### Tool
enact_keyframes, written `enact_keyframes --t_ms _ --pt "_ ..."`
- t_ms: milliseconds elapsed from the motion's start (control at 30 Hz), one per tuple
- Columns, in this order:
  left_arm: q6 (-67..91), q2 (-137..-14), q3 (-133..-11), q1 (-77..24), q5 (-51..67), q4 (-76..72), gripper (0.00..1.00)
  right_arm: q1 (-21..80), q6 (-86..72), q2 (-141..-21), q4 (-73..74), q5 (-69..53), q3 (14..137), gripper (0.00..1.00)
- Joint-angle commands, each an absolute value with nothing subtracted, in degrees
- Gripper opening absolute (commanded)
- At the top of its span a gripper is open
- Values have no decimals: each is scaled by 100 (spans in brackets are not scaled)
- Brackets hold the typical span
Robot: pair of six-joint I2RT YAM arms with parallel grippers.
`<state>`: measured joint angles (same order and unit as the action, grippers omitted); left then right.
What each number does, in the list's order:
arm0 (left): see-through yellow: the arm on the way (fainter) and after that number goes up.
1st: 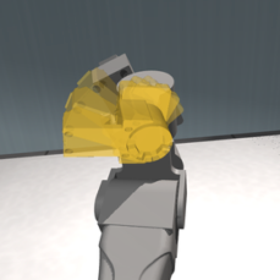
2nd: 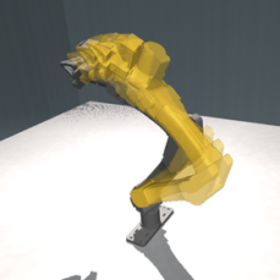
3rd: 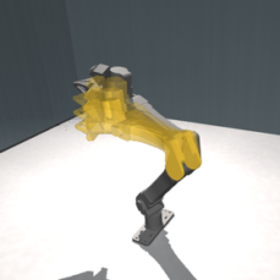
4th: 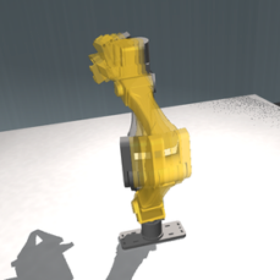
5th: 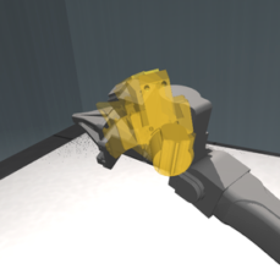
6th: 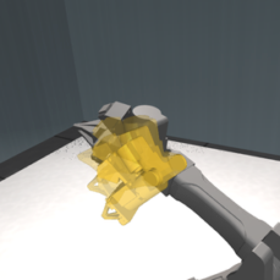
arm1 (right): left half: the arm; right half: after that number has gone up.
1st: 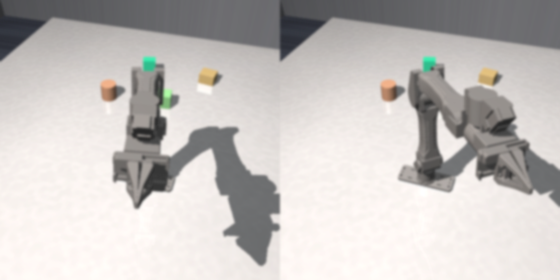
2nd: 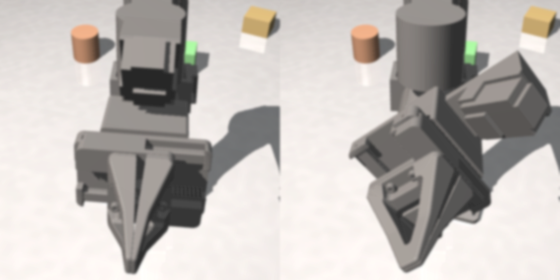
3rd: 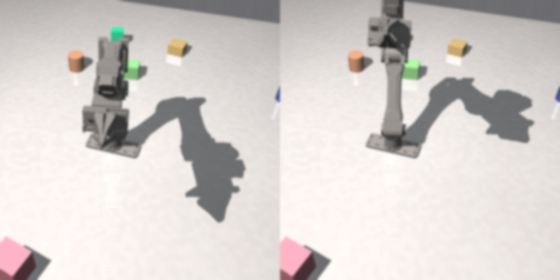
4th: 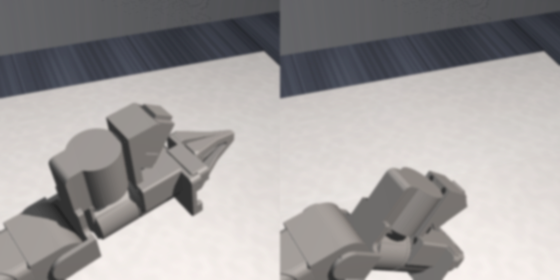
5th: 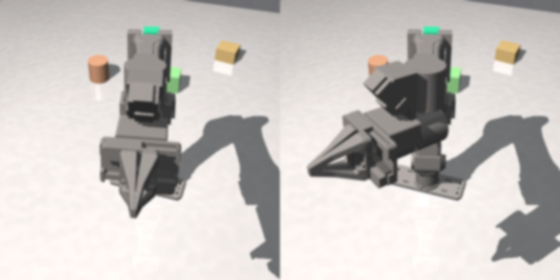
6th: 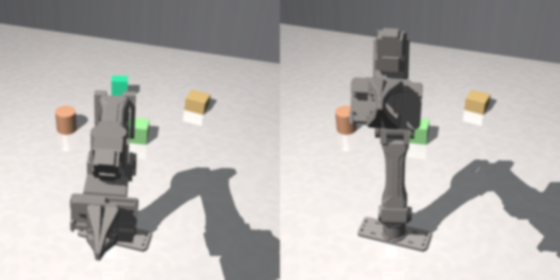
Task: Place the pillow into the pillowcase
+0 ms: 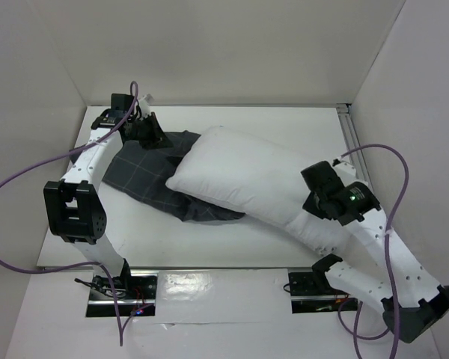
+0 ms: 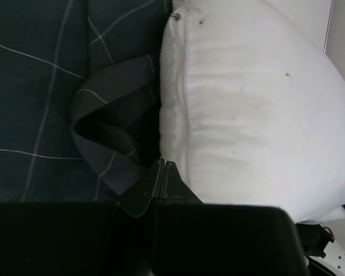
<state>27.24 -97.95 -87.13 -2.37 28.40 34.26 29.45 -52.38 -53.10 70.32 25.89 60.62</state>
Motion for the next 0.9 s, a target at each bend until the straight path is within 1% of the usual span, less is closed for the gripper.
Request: enact_keyframes --t_ms 0,67,167,200,233,267,300,333,367,400,433,533,600,633,667,700,733,767,800,867 --pt "2681 -9598 -8920 -237 2936 3296 0 2287 -4853 -4958 7532 2884 6372 0" --pt "2681 -9598 -8921 -237 2936 3296 0 1698 -4363 -4904 7532 2813 6372 0" --pt "2681 -9598 -8921 -132 2936 3296 0 1600 -4298 -4834 7532 2751 6486 0" --pt "2681 -9598 -8921 -132 2936 3296 0 1695 -4298 -4834 7532 2751 6565 5" --pt "2681 -9598 -8921 -132 2936 3296 0 1757 -4298 -4834 7532 2751 6722 19" --pt "2628 -9598 -8921 -132 2936 3296 0 1810 -4159 -4834 7463 2681 6837 53" --pt "2628 -9598 -8921 -132 2996 3296 0 1811 -4009 -4834 7358 2602 6960 66" --pt "2628 -9598 -8869 -132 2997 3296 0 1811 -3860 -4834 7226 2497 7196 75" --pt "2628 -9598 -8868 -132 2997 3296 0 1811 -3554 -4895 6894 2209 7294 89" --pt "2628 -9650 -8868 -132 2997 3296 0 1811 -3394 -4948 6708 2015 7382 93" --pt "2628 -9650 -8868 -132 2997 3296 0 1811 -3271 -5131 6532 1813 7513 95" --pt "2628 -9765 -8815 -420 2928 3296 0 1811 -2989 -5684 5706 541 7585 99" --pt "2628 -9913 -8815 -475 2769 3357 0 2082 -2988 -5940 4802 256 7427 99" --pt "2628 -9914 -8755 -553 2769 3357 0 2266 -3040 -6098 4503 255 7427 100" --pt "2698 -9966 -8754 -615 2708 3357 0 2755 -3093 -6465 3995 333 7427 100" --pt "2698 -9967 -8754 -615 2646 3357 0 3056 -3094 -6695 3816 552 7488 100" --pt "2698 -10019 -8684 -676 2646 3357 0 3381 -3094 -6950 3701 841 7601 100" --pt "2698 -10020 -8684 -677 2576 3357 0 3688 -3094 -7526 3700 1401 7951 100" --pt "2768 -9959 -8605 -729 2514 3357 0 4144 -3094 -7837 3648 1606 8180 100" --pt "2769 -9827 -8473 -782 2427 3357 0 4490 -3041 -8608 3647 1862 8689 100"
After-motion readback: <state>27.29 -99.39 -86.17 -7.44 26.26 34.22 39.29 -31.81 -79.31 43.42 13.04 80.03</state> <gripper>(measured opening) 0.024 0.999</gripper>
